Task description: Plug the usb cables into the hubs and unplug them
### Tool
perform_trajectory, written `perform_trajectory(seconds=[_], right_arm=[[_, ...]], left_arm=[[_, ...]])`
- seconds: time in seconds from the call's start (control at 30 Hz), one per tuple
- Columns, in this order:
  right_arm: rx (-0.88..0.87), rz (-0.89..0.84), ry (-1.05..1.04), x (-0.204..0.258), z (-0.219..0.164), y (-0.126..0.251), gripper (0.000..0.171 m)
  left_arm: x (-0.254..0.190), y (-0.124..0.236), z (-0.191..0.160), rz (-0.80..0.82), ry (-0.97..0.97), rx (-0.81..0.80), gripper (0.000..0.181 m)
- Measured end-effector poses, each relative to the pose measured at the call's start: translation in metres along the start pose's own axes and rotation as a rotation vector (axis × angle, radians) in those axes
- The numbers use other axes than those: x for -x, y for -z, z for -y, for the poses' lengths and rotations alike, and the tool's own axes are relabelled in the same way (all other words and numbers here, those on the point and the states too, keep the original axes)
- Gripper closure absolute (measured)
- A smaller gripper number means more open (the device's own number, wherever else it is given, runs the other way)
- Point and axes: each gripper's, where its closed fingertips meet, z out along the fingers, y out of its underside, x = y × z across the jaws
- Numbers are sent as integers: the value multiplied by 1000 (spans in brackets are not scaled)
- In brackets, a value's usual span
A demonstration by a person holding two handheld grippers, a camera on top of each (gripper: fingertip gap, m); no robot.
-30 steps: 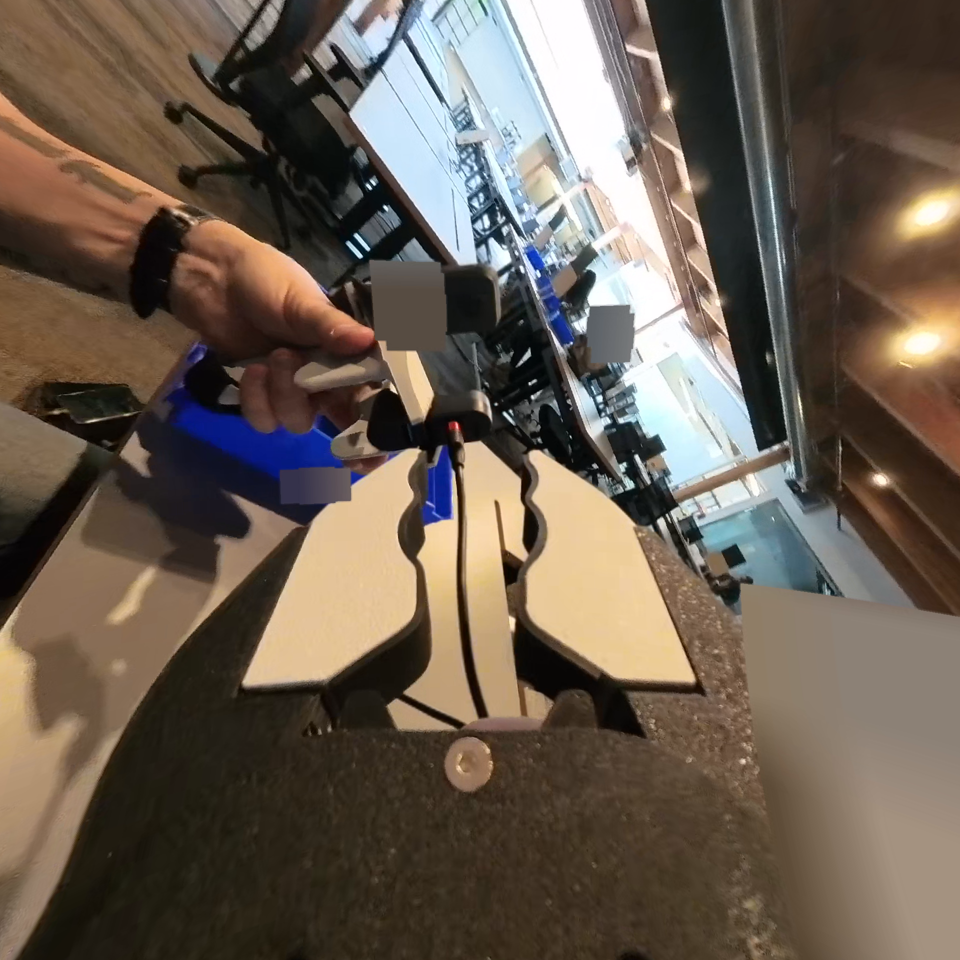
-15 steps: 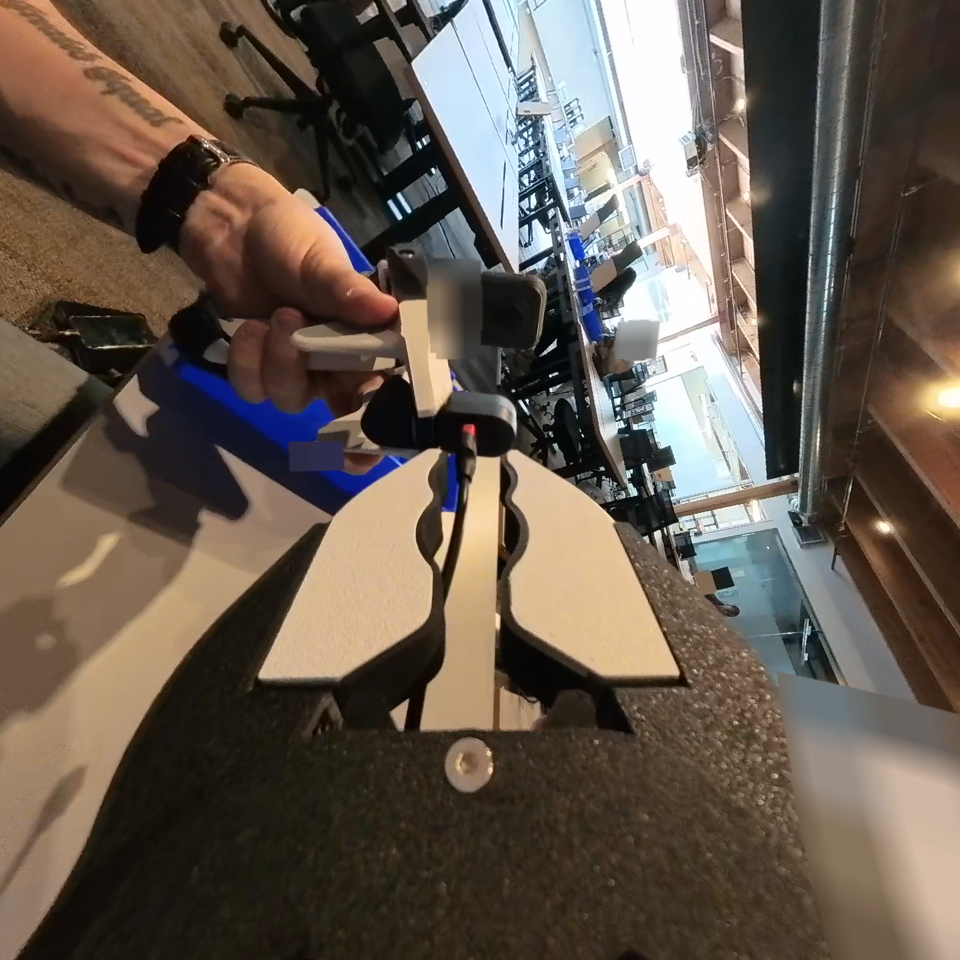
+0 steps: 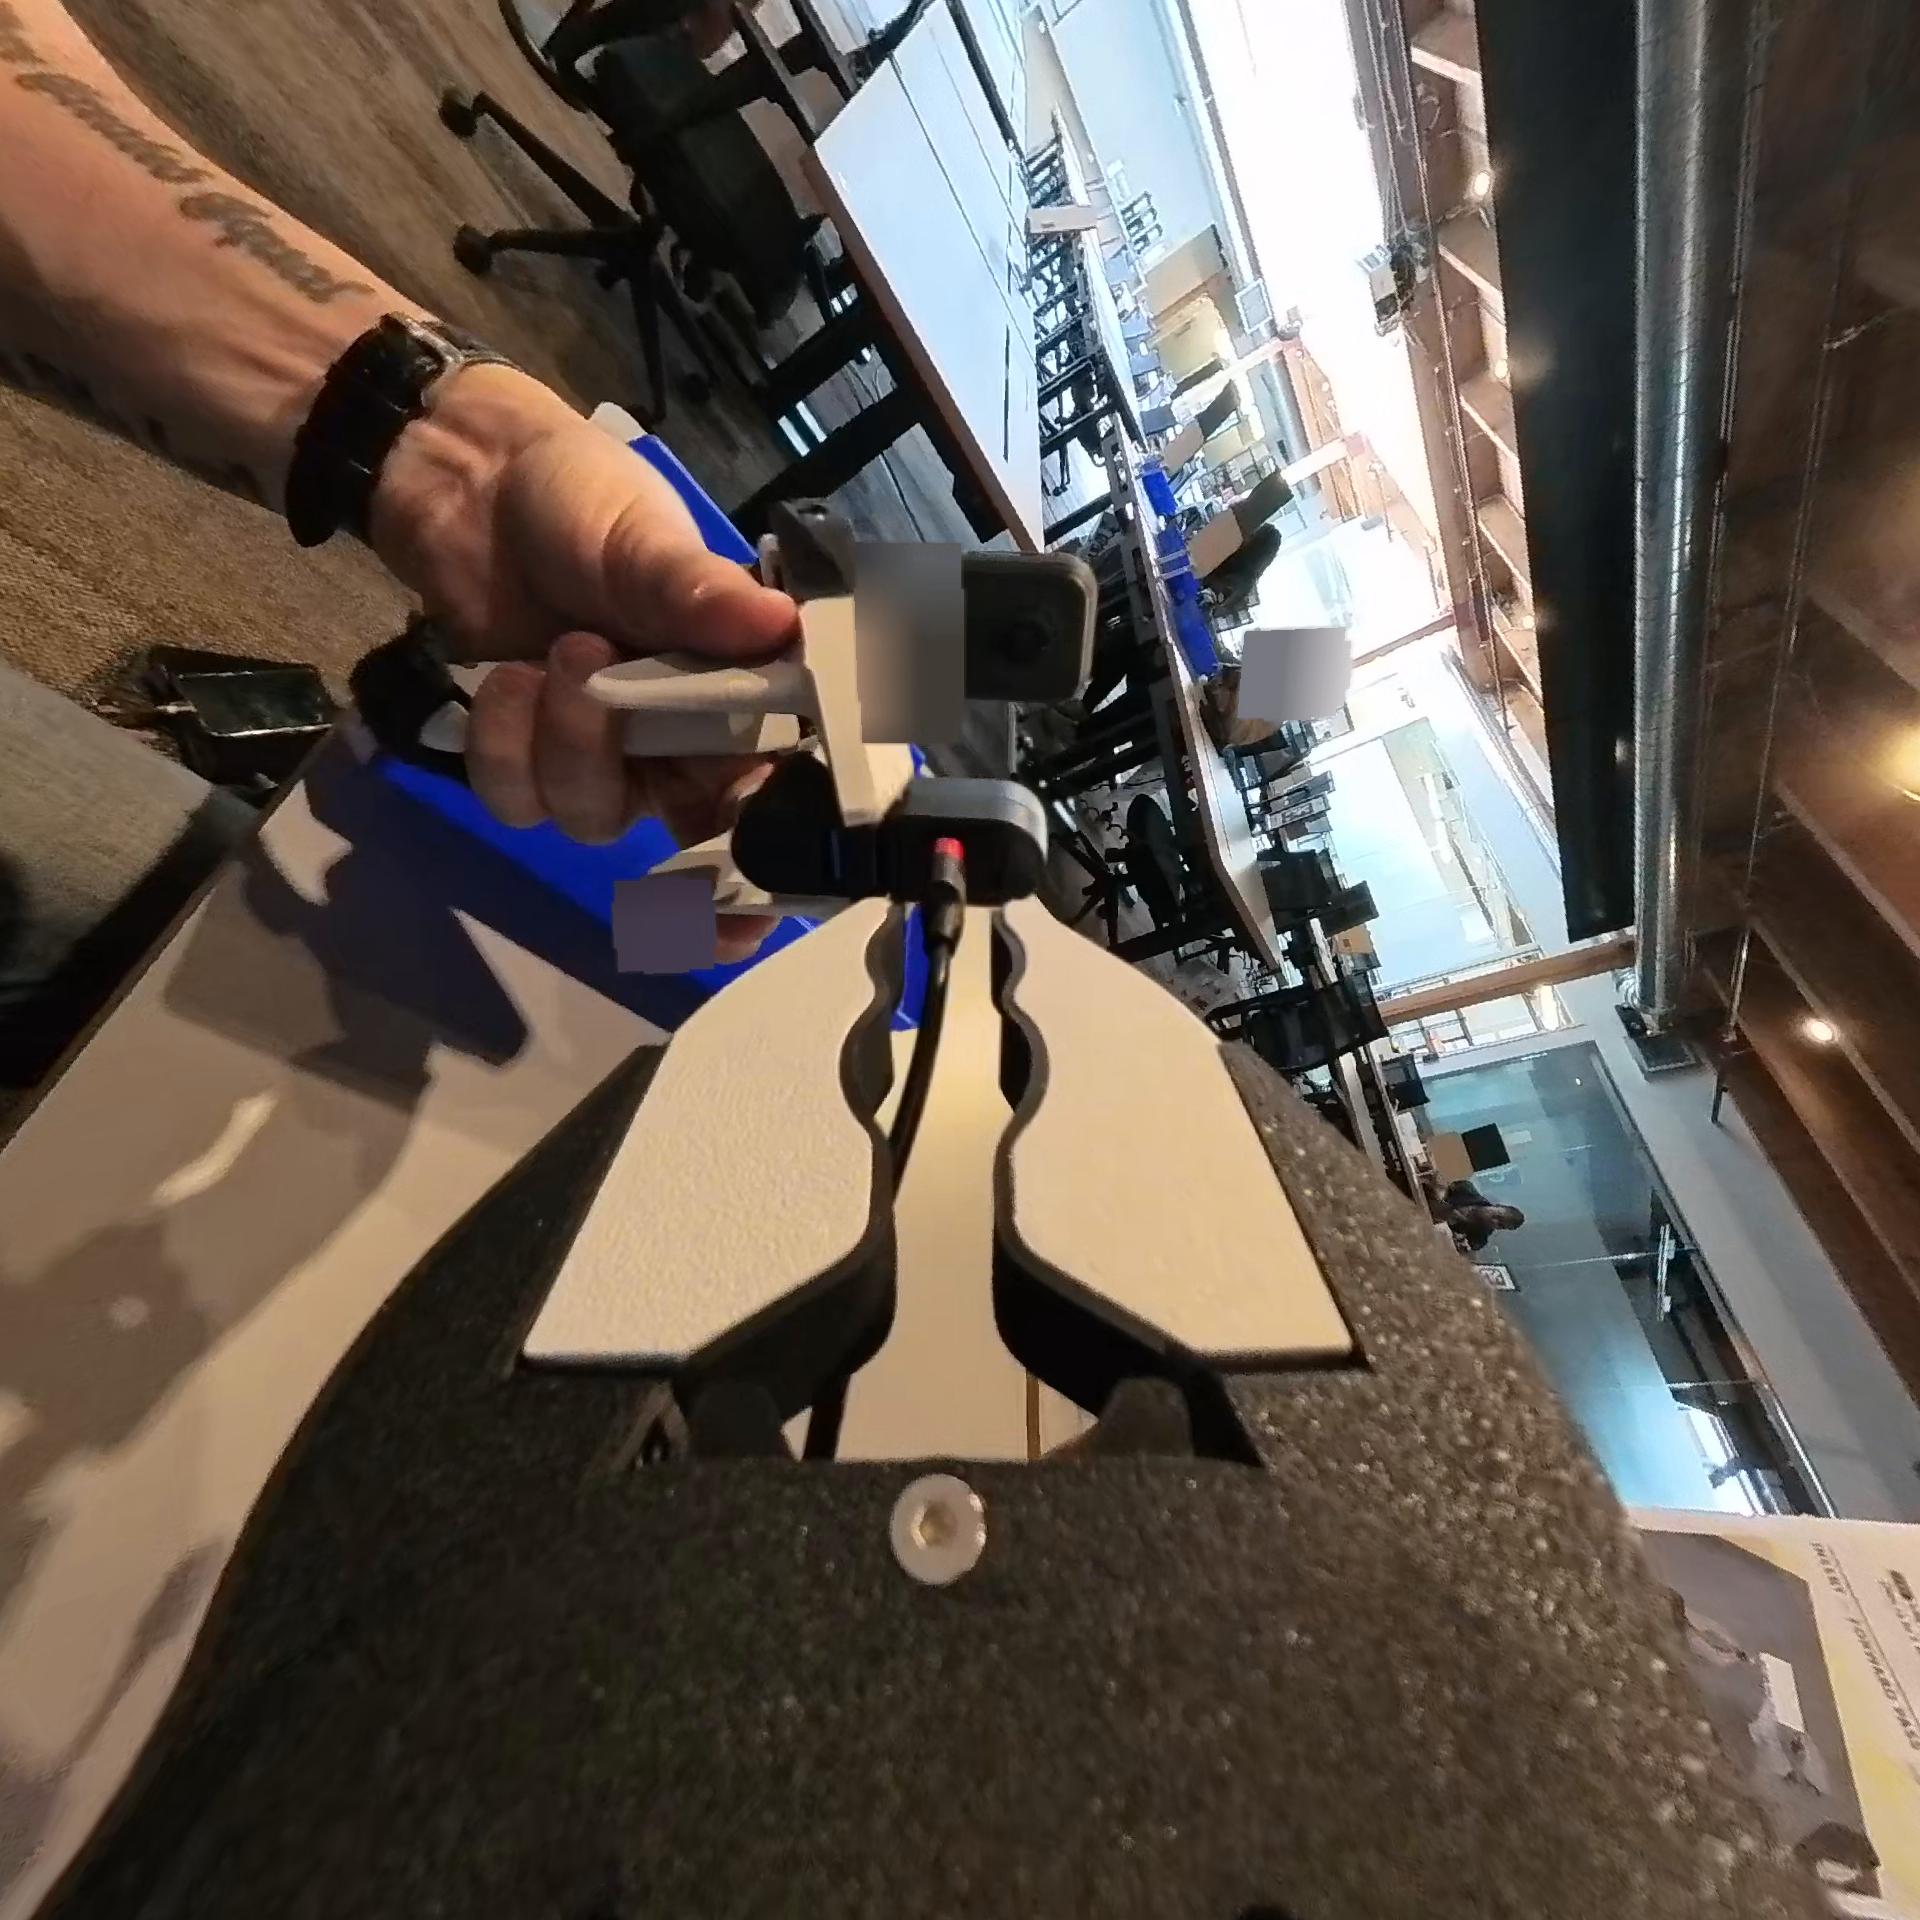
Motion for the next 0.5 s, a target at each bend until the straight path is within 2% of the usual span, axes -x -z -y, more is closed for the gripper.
perform_trajectory(seconds=[0.07, 0.4, 0.5], right_arm=[[-14, -6, 5, 0, 2, 2, 165], [-25, -43, -6, -3, 2, 5, 160], [-24, -35, 1, 0, 2, 5, 166]], left_arm=[[1, 1, 0, -3, 7, -4, 160], [4, 2, 0, -12, 28, -20, 160], [3, 2, 0, -15, 30, -25, 160]])
